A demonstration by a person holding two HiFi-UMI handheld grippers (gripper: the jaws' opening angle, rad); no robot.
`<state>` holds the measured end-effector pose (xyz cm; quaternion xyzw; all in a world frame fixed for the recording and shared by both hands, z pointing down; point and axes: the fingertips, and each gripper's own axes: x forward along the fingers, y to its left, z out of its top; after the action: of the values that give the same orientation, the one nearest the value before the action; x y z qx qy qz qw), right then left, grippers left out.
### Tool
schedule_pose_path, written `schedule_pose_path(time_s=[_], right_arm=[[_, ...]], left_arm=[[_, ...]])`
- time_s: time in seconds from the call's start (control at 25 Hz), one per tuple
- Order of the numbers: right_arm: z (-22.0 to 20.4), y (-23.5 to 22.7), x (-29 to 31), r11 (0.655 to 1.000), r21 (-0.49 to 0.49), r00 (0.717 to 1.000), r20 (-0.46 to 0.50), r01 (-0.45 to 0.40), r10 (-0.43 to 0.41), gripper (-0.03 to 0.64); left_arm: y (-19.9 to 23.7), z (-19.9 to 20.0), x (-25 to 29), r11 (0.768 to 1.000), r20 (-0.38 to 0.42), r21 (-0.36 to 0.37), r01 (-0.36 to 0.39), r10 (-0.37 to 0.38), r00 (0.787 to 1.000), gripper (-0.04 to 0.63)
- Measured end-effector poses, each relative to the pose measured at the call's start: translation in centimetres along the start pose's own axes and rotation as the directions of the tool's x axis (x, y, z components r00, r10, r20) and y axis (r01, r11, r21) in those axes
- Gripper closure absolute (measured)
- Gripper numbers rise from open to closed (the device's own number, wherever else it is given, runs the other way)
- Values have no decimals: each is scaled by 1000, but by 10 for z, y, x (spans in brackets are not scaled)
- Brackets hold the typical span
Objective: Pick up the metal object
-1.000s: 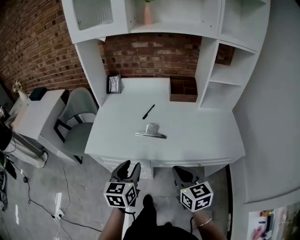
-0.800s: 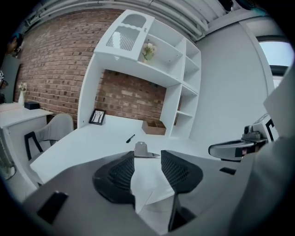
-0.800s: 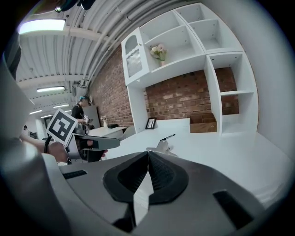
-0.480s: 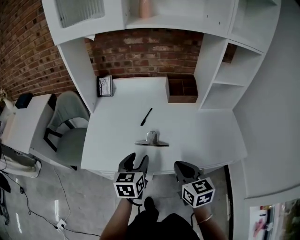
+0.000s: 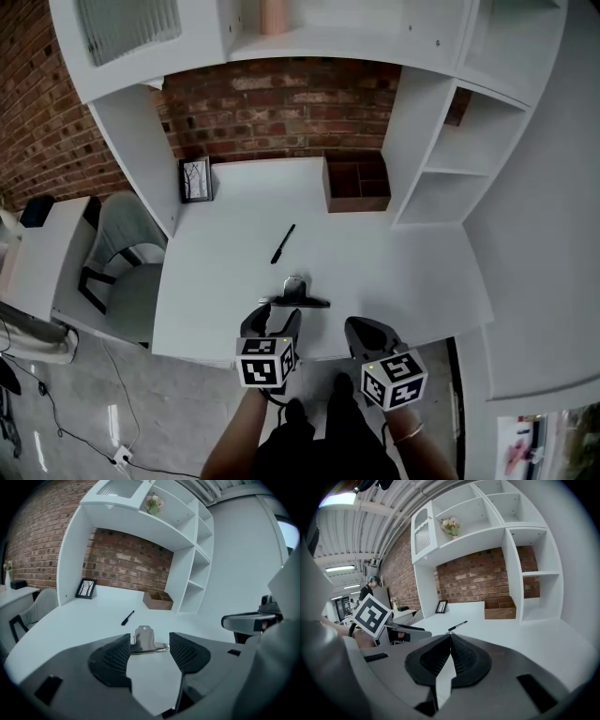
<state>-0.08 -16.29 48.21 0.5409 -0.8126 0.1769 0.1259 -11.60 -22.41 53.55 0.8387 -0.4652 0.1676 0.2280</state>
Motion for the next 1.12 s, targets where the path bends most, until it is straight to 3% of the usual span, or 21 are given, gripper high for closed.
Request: schedule_pose_path(time_s=[0.6, 0.84, 1.12], right_arm=[[24, -76, 59, 984, -15, 983, -45, -178, 177, 611], [26, -96, 73, 978, -11, 976, -58, -210, 209, 611], [28, -113, 83, 975, 2, 973, -68, -222, 222, 611]], left_arm=[[3, 1, 75, 985, -103, -68, -161, 154, 983, 308], [13, -8, 97, 970, -190, -30, -242, 233, 954, 293], [16, -16, 114, 962, -257, -17, -272, 258, 931, 291]])
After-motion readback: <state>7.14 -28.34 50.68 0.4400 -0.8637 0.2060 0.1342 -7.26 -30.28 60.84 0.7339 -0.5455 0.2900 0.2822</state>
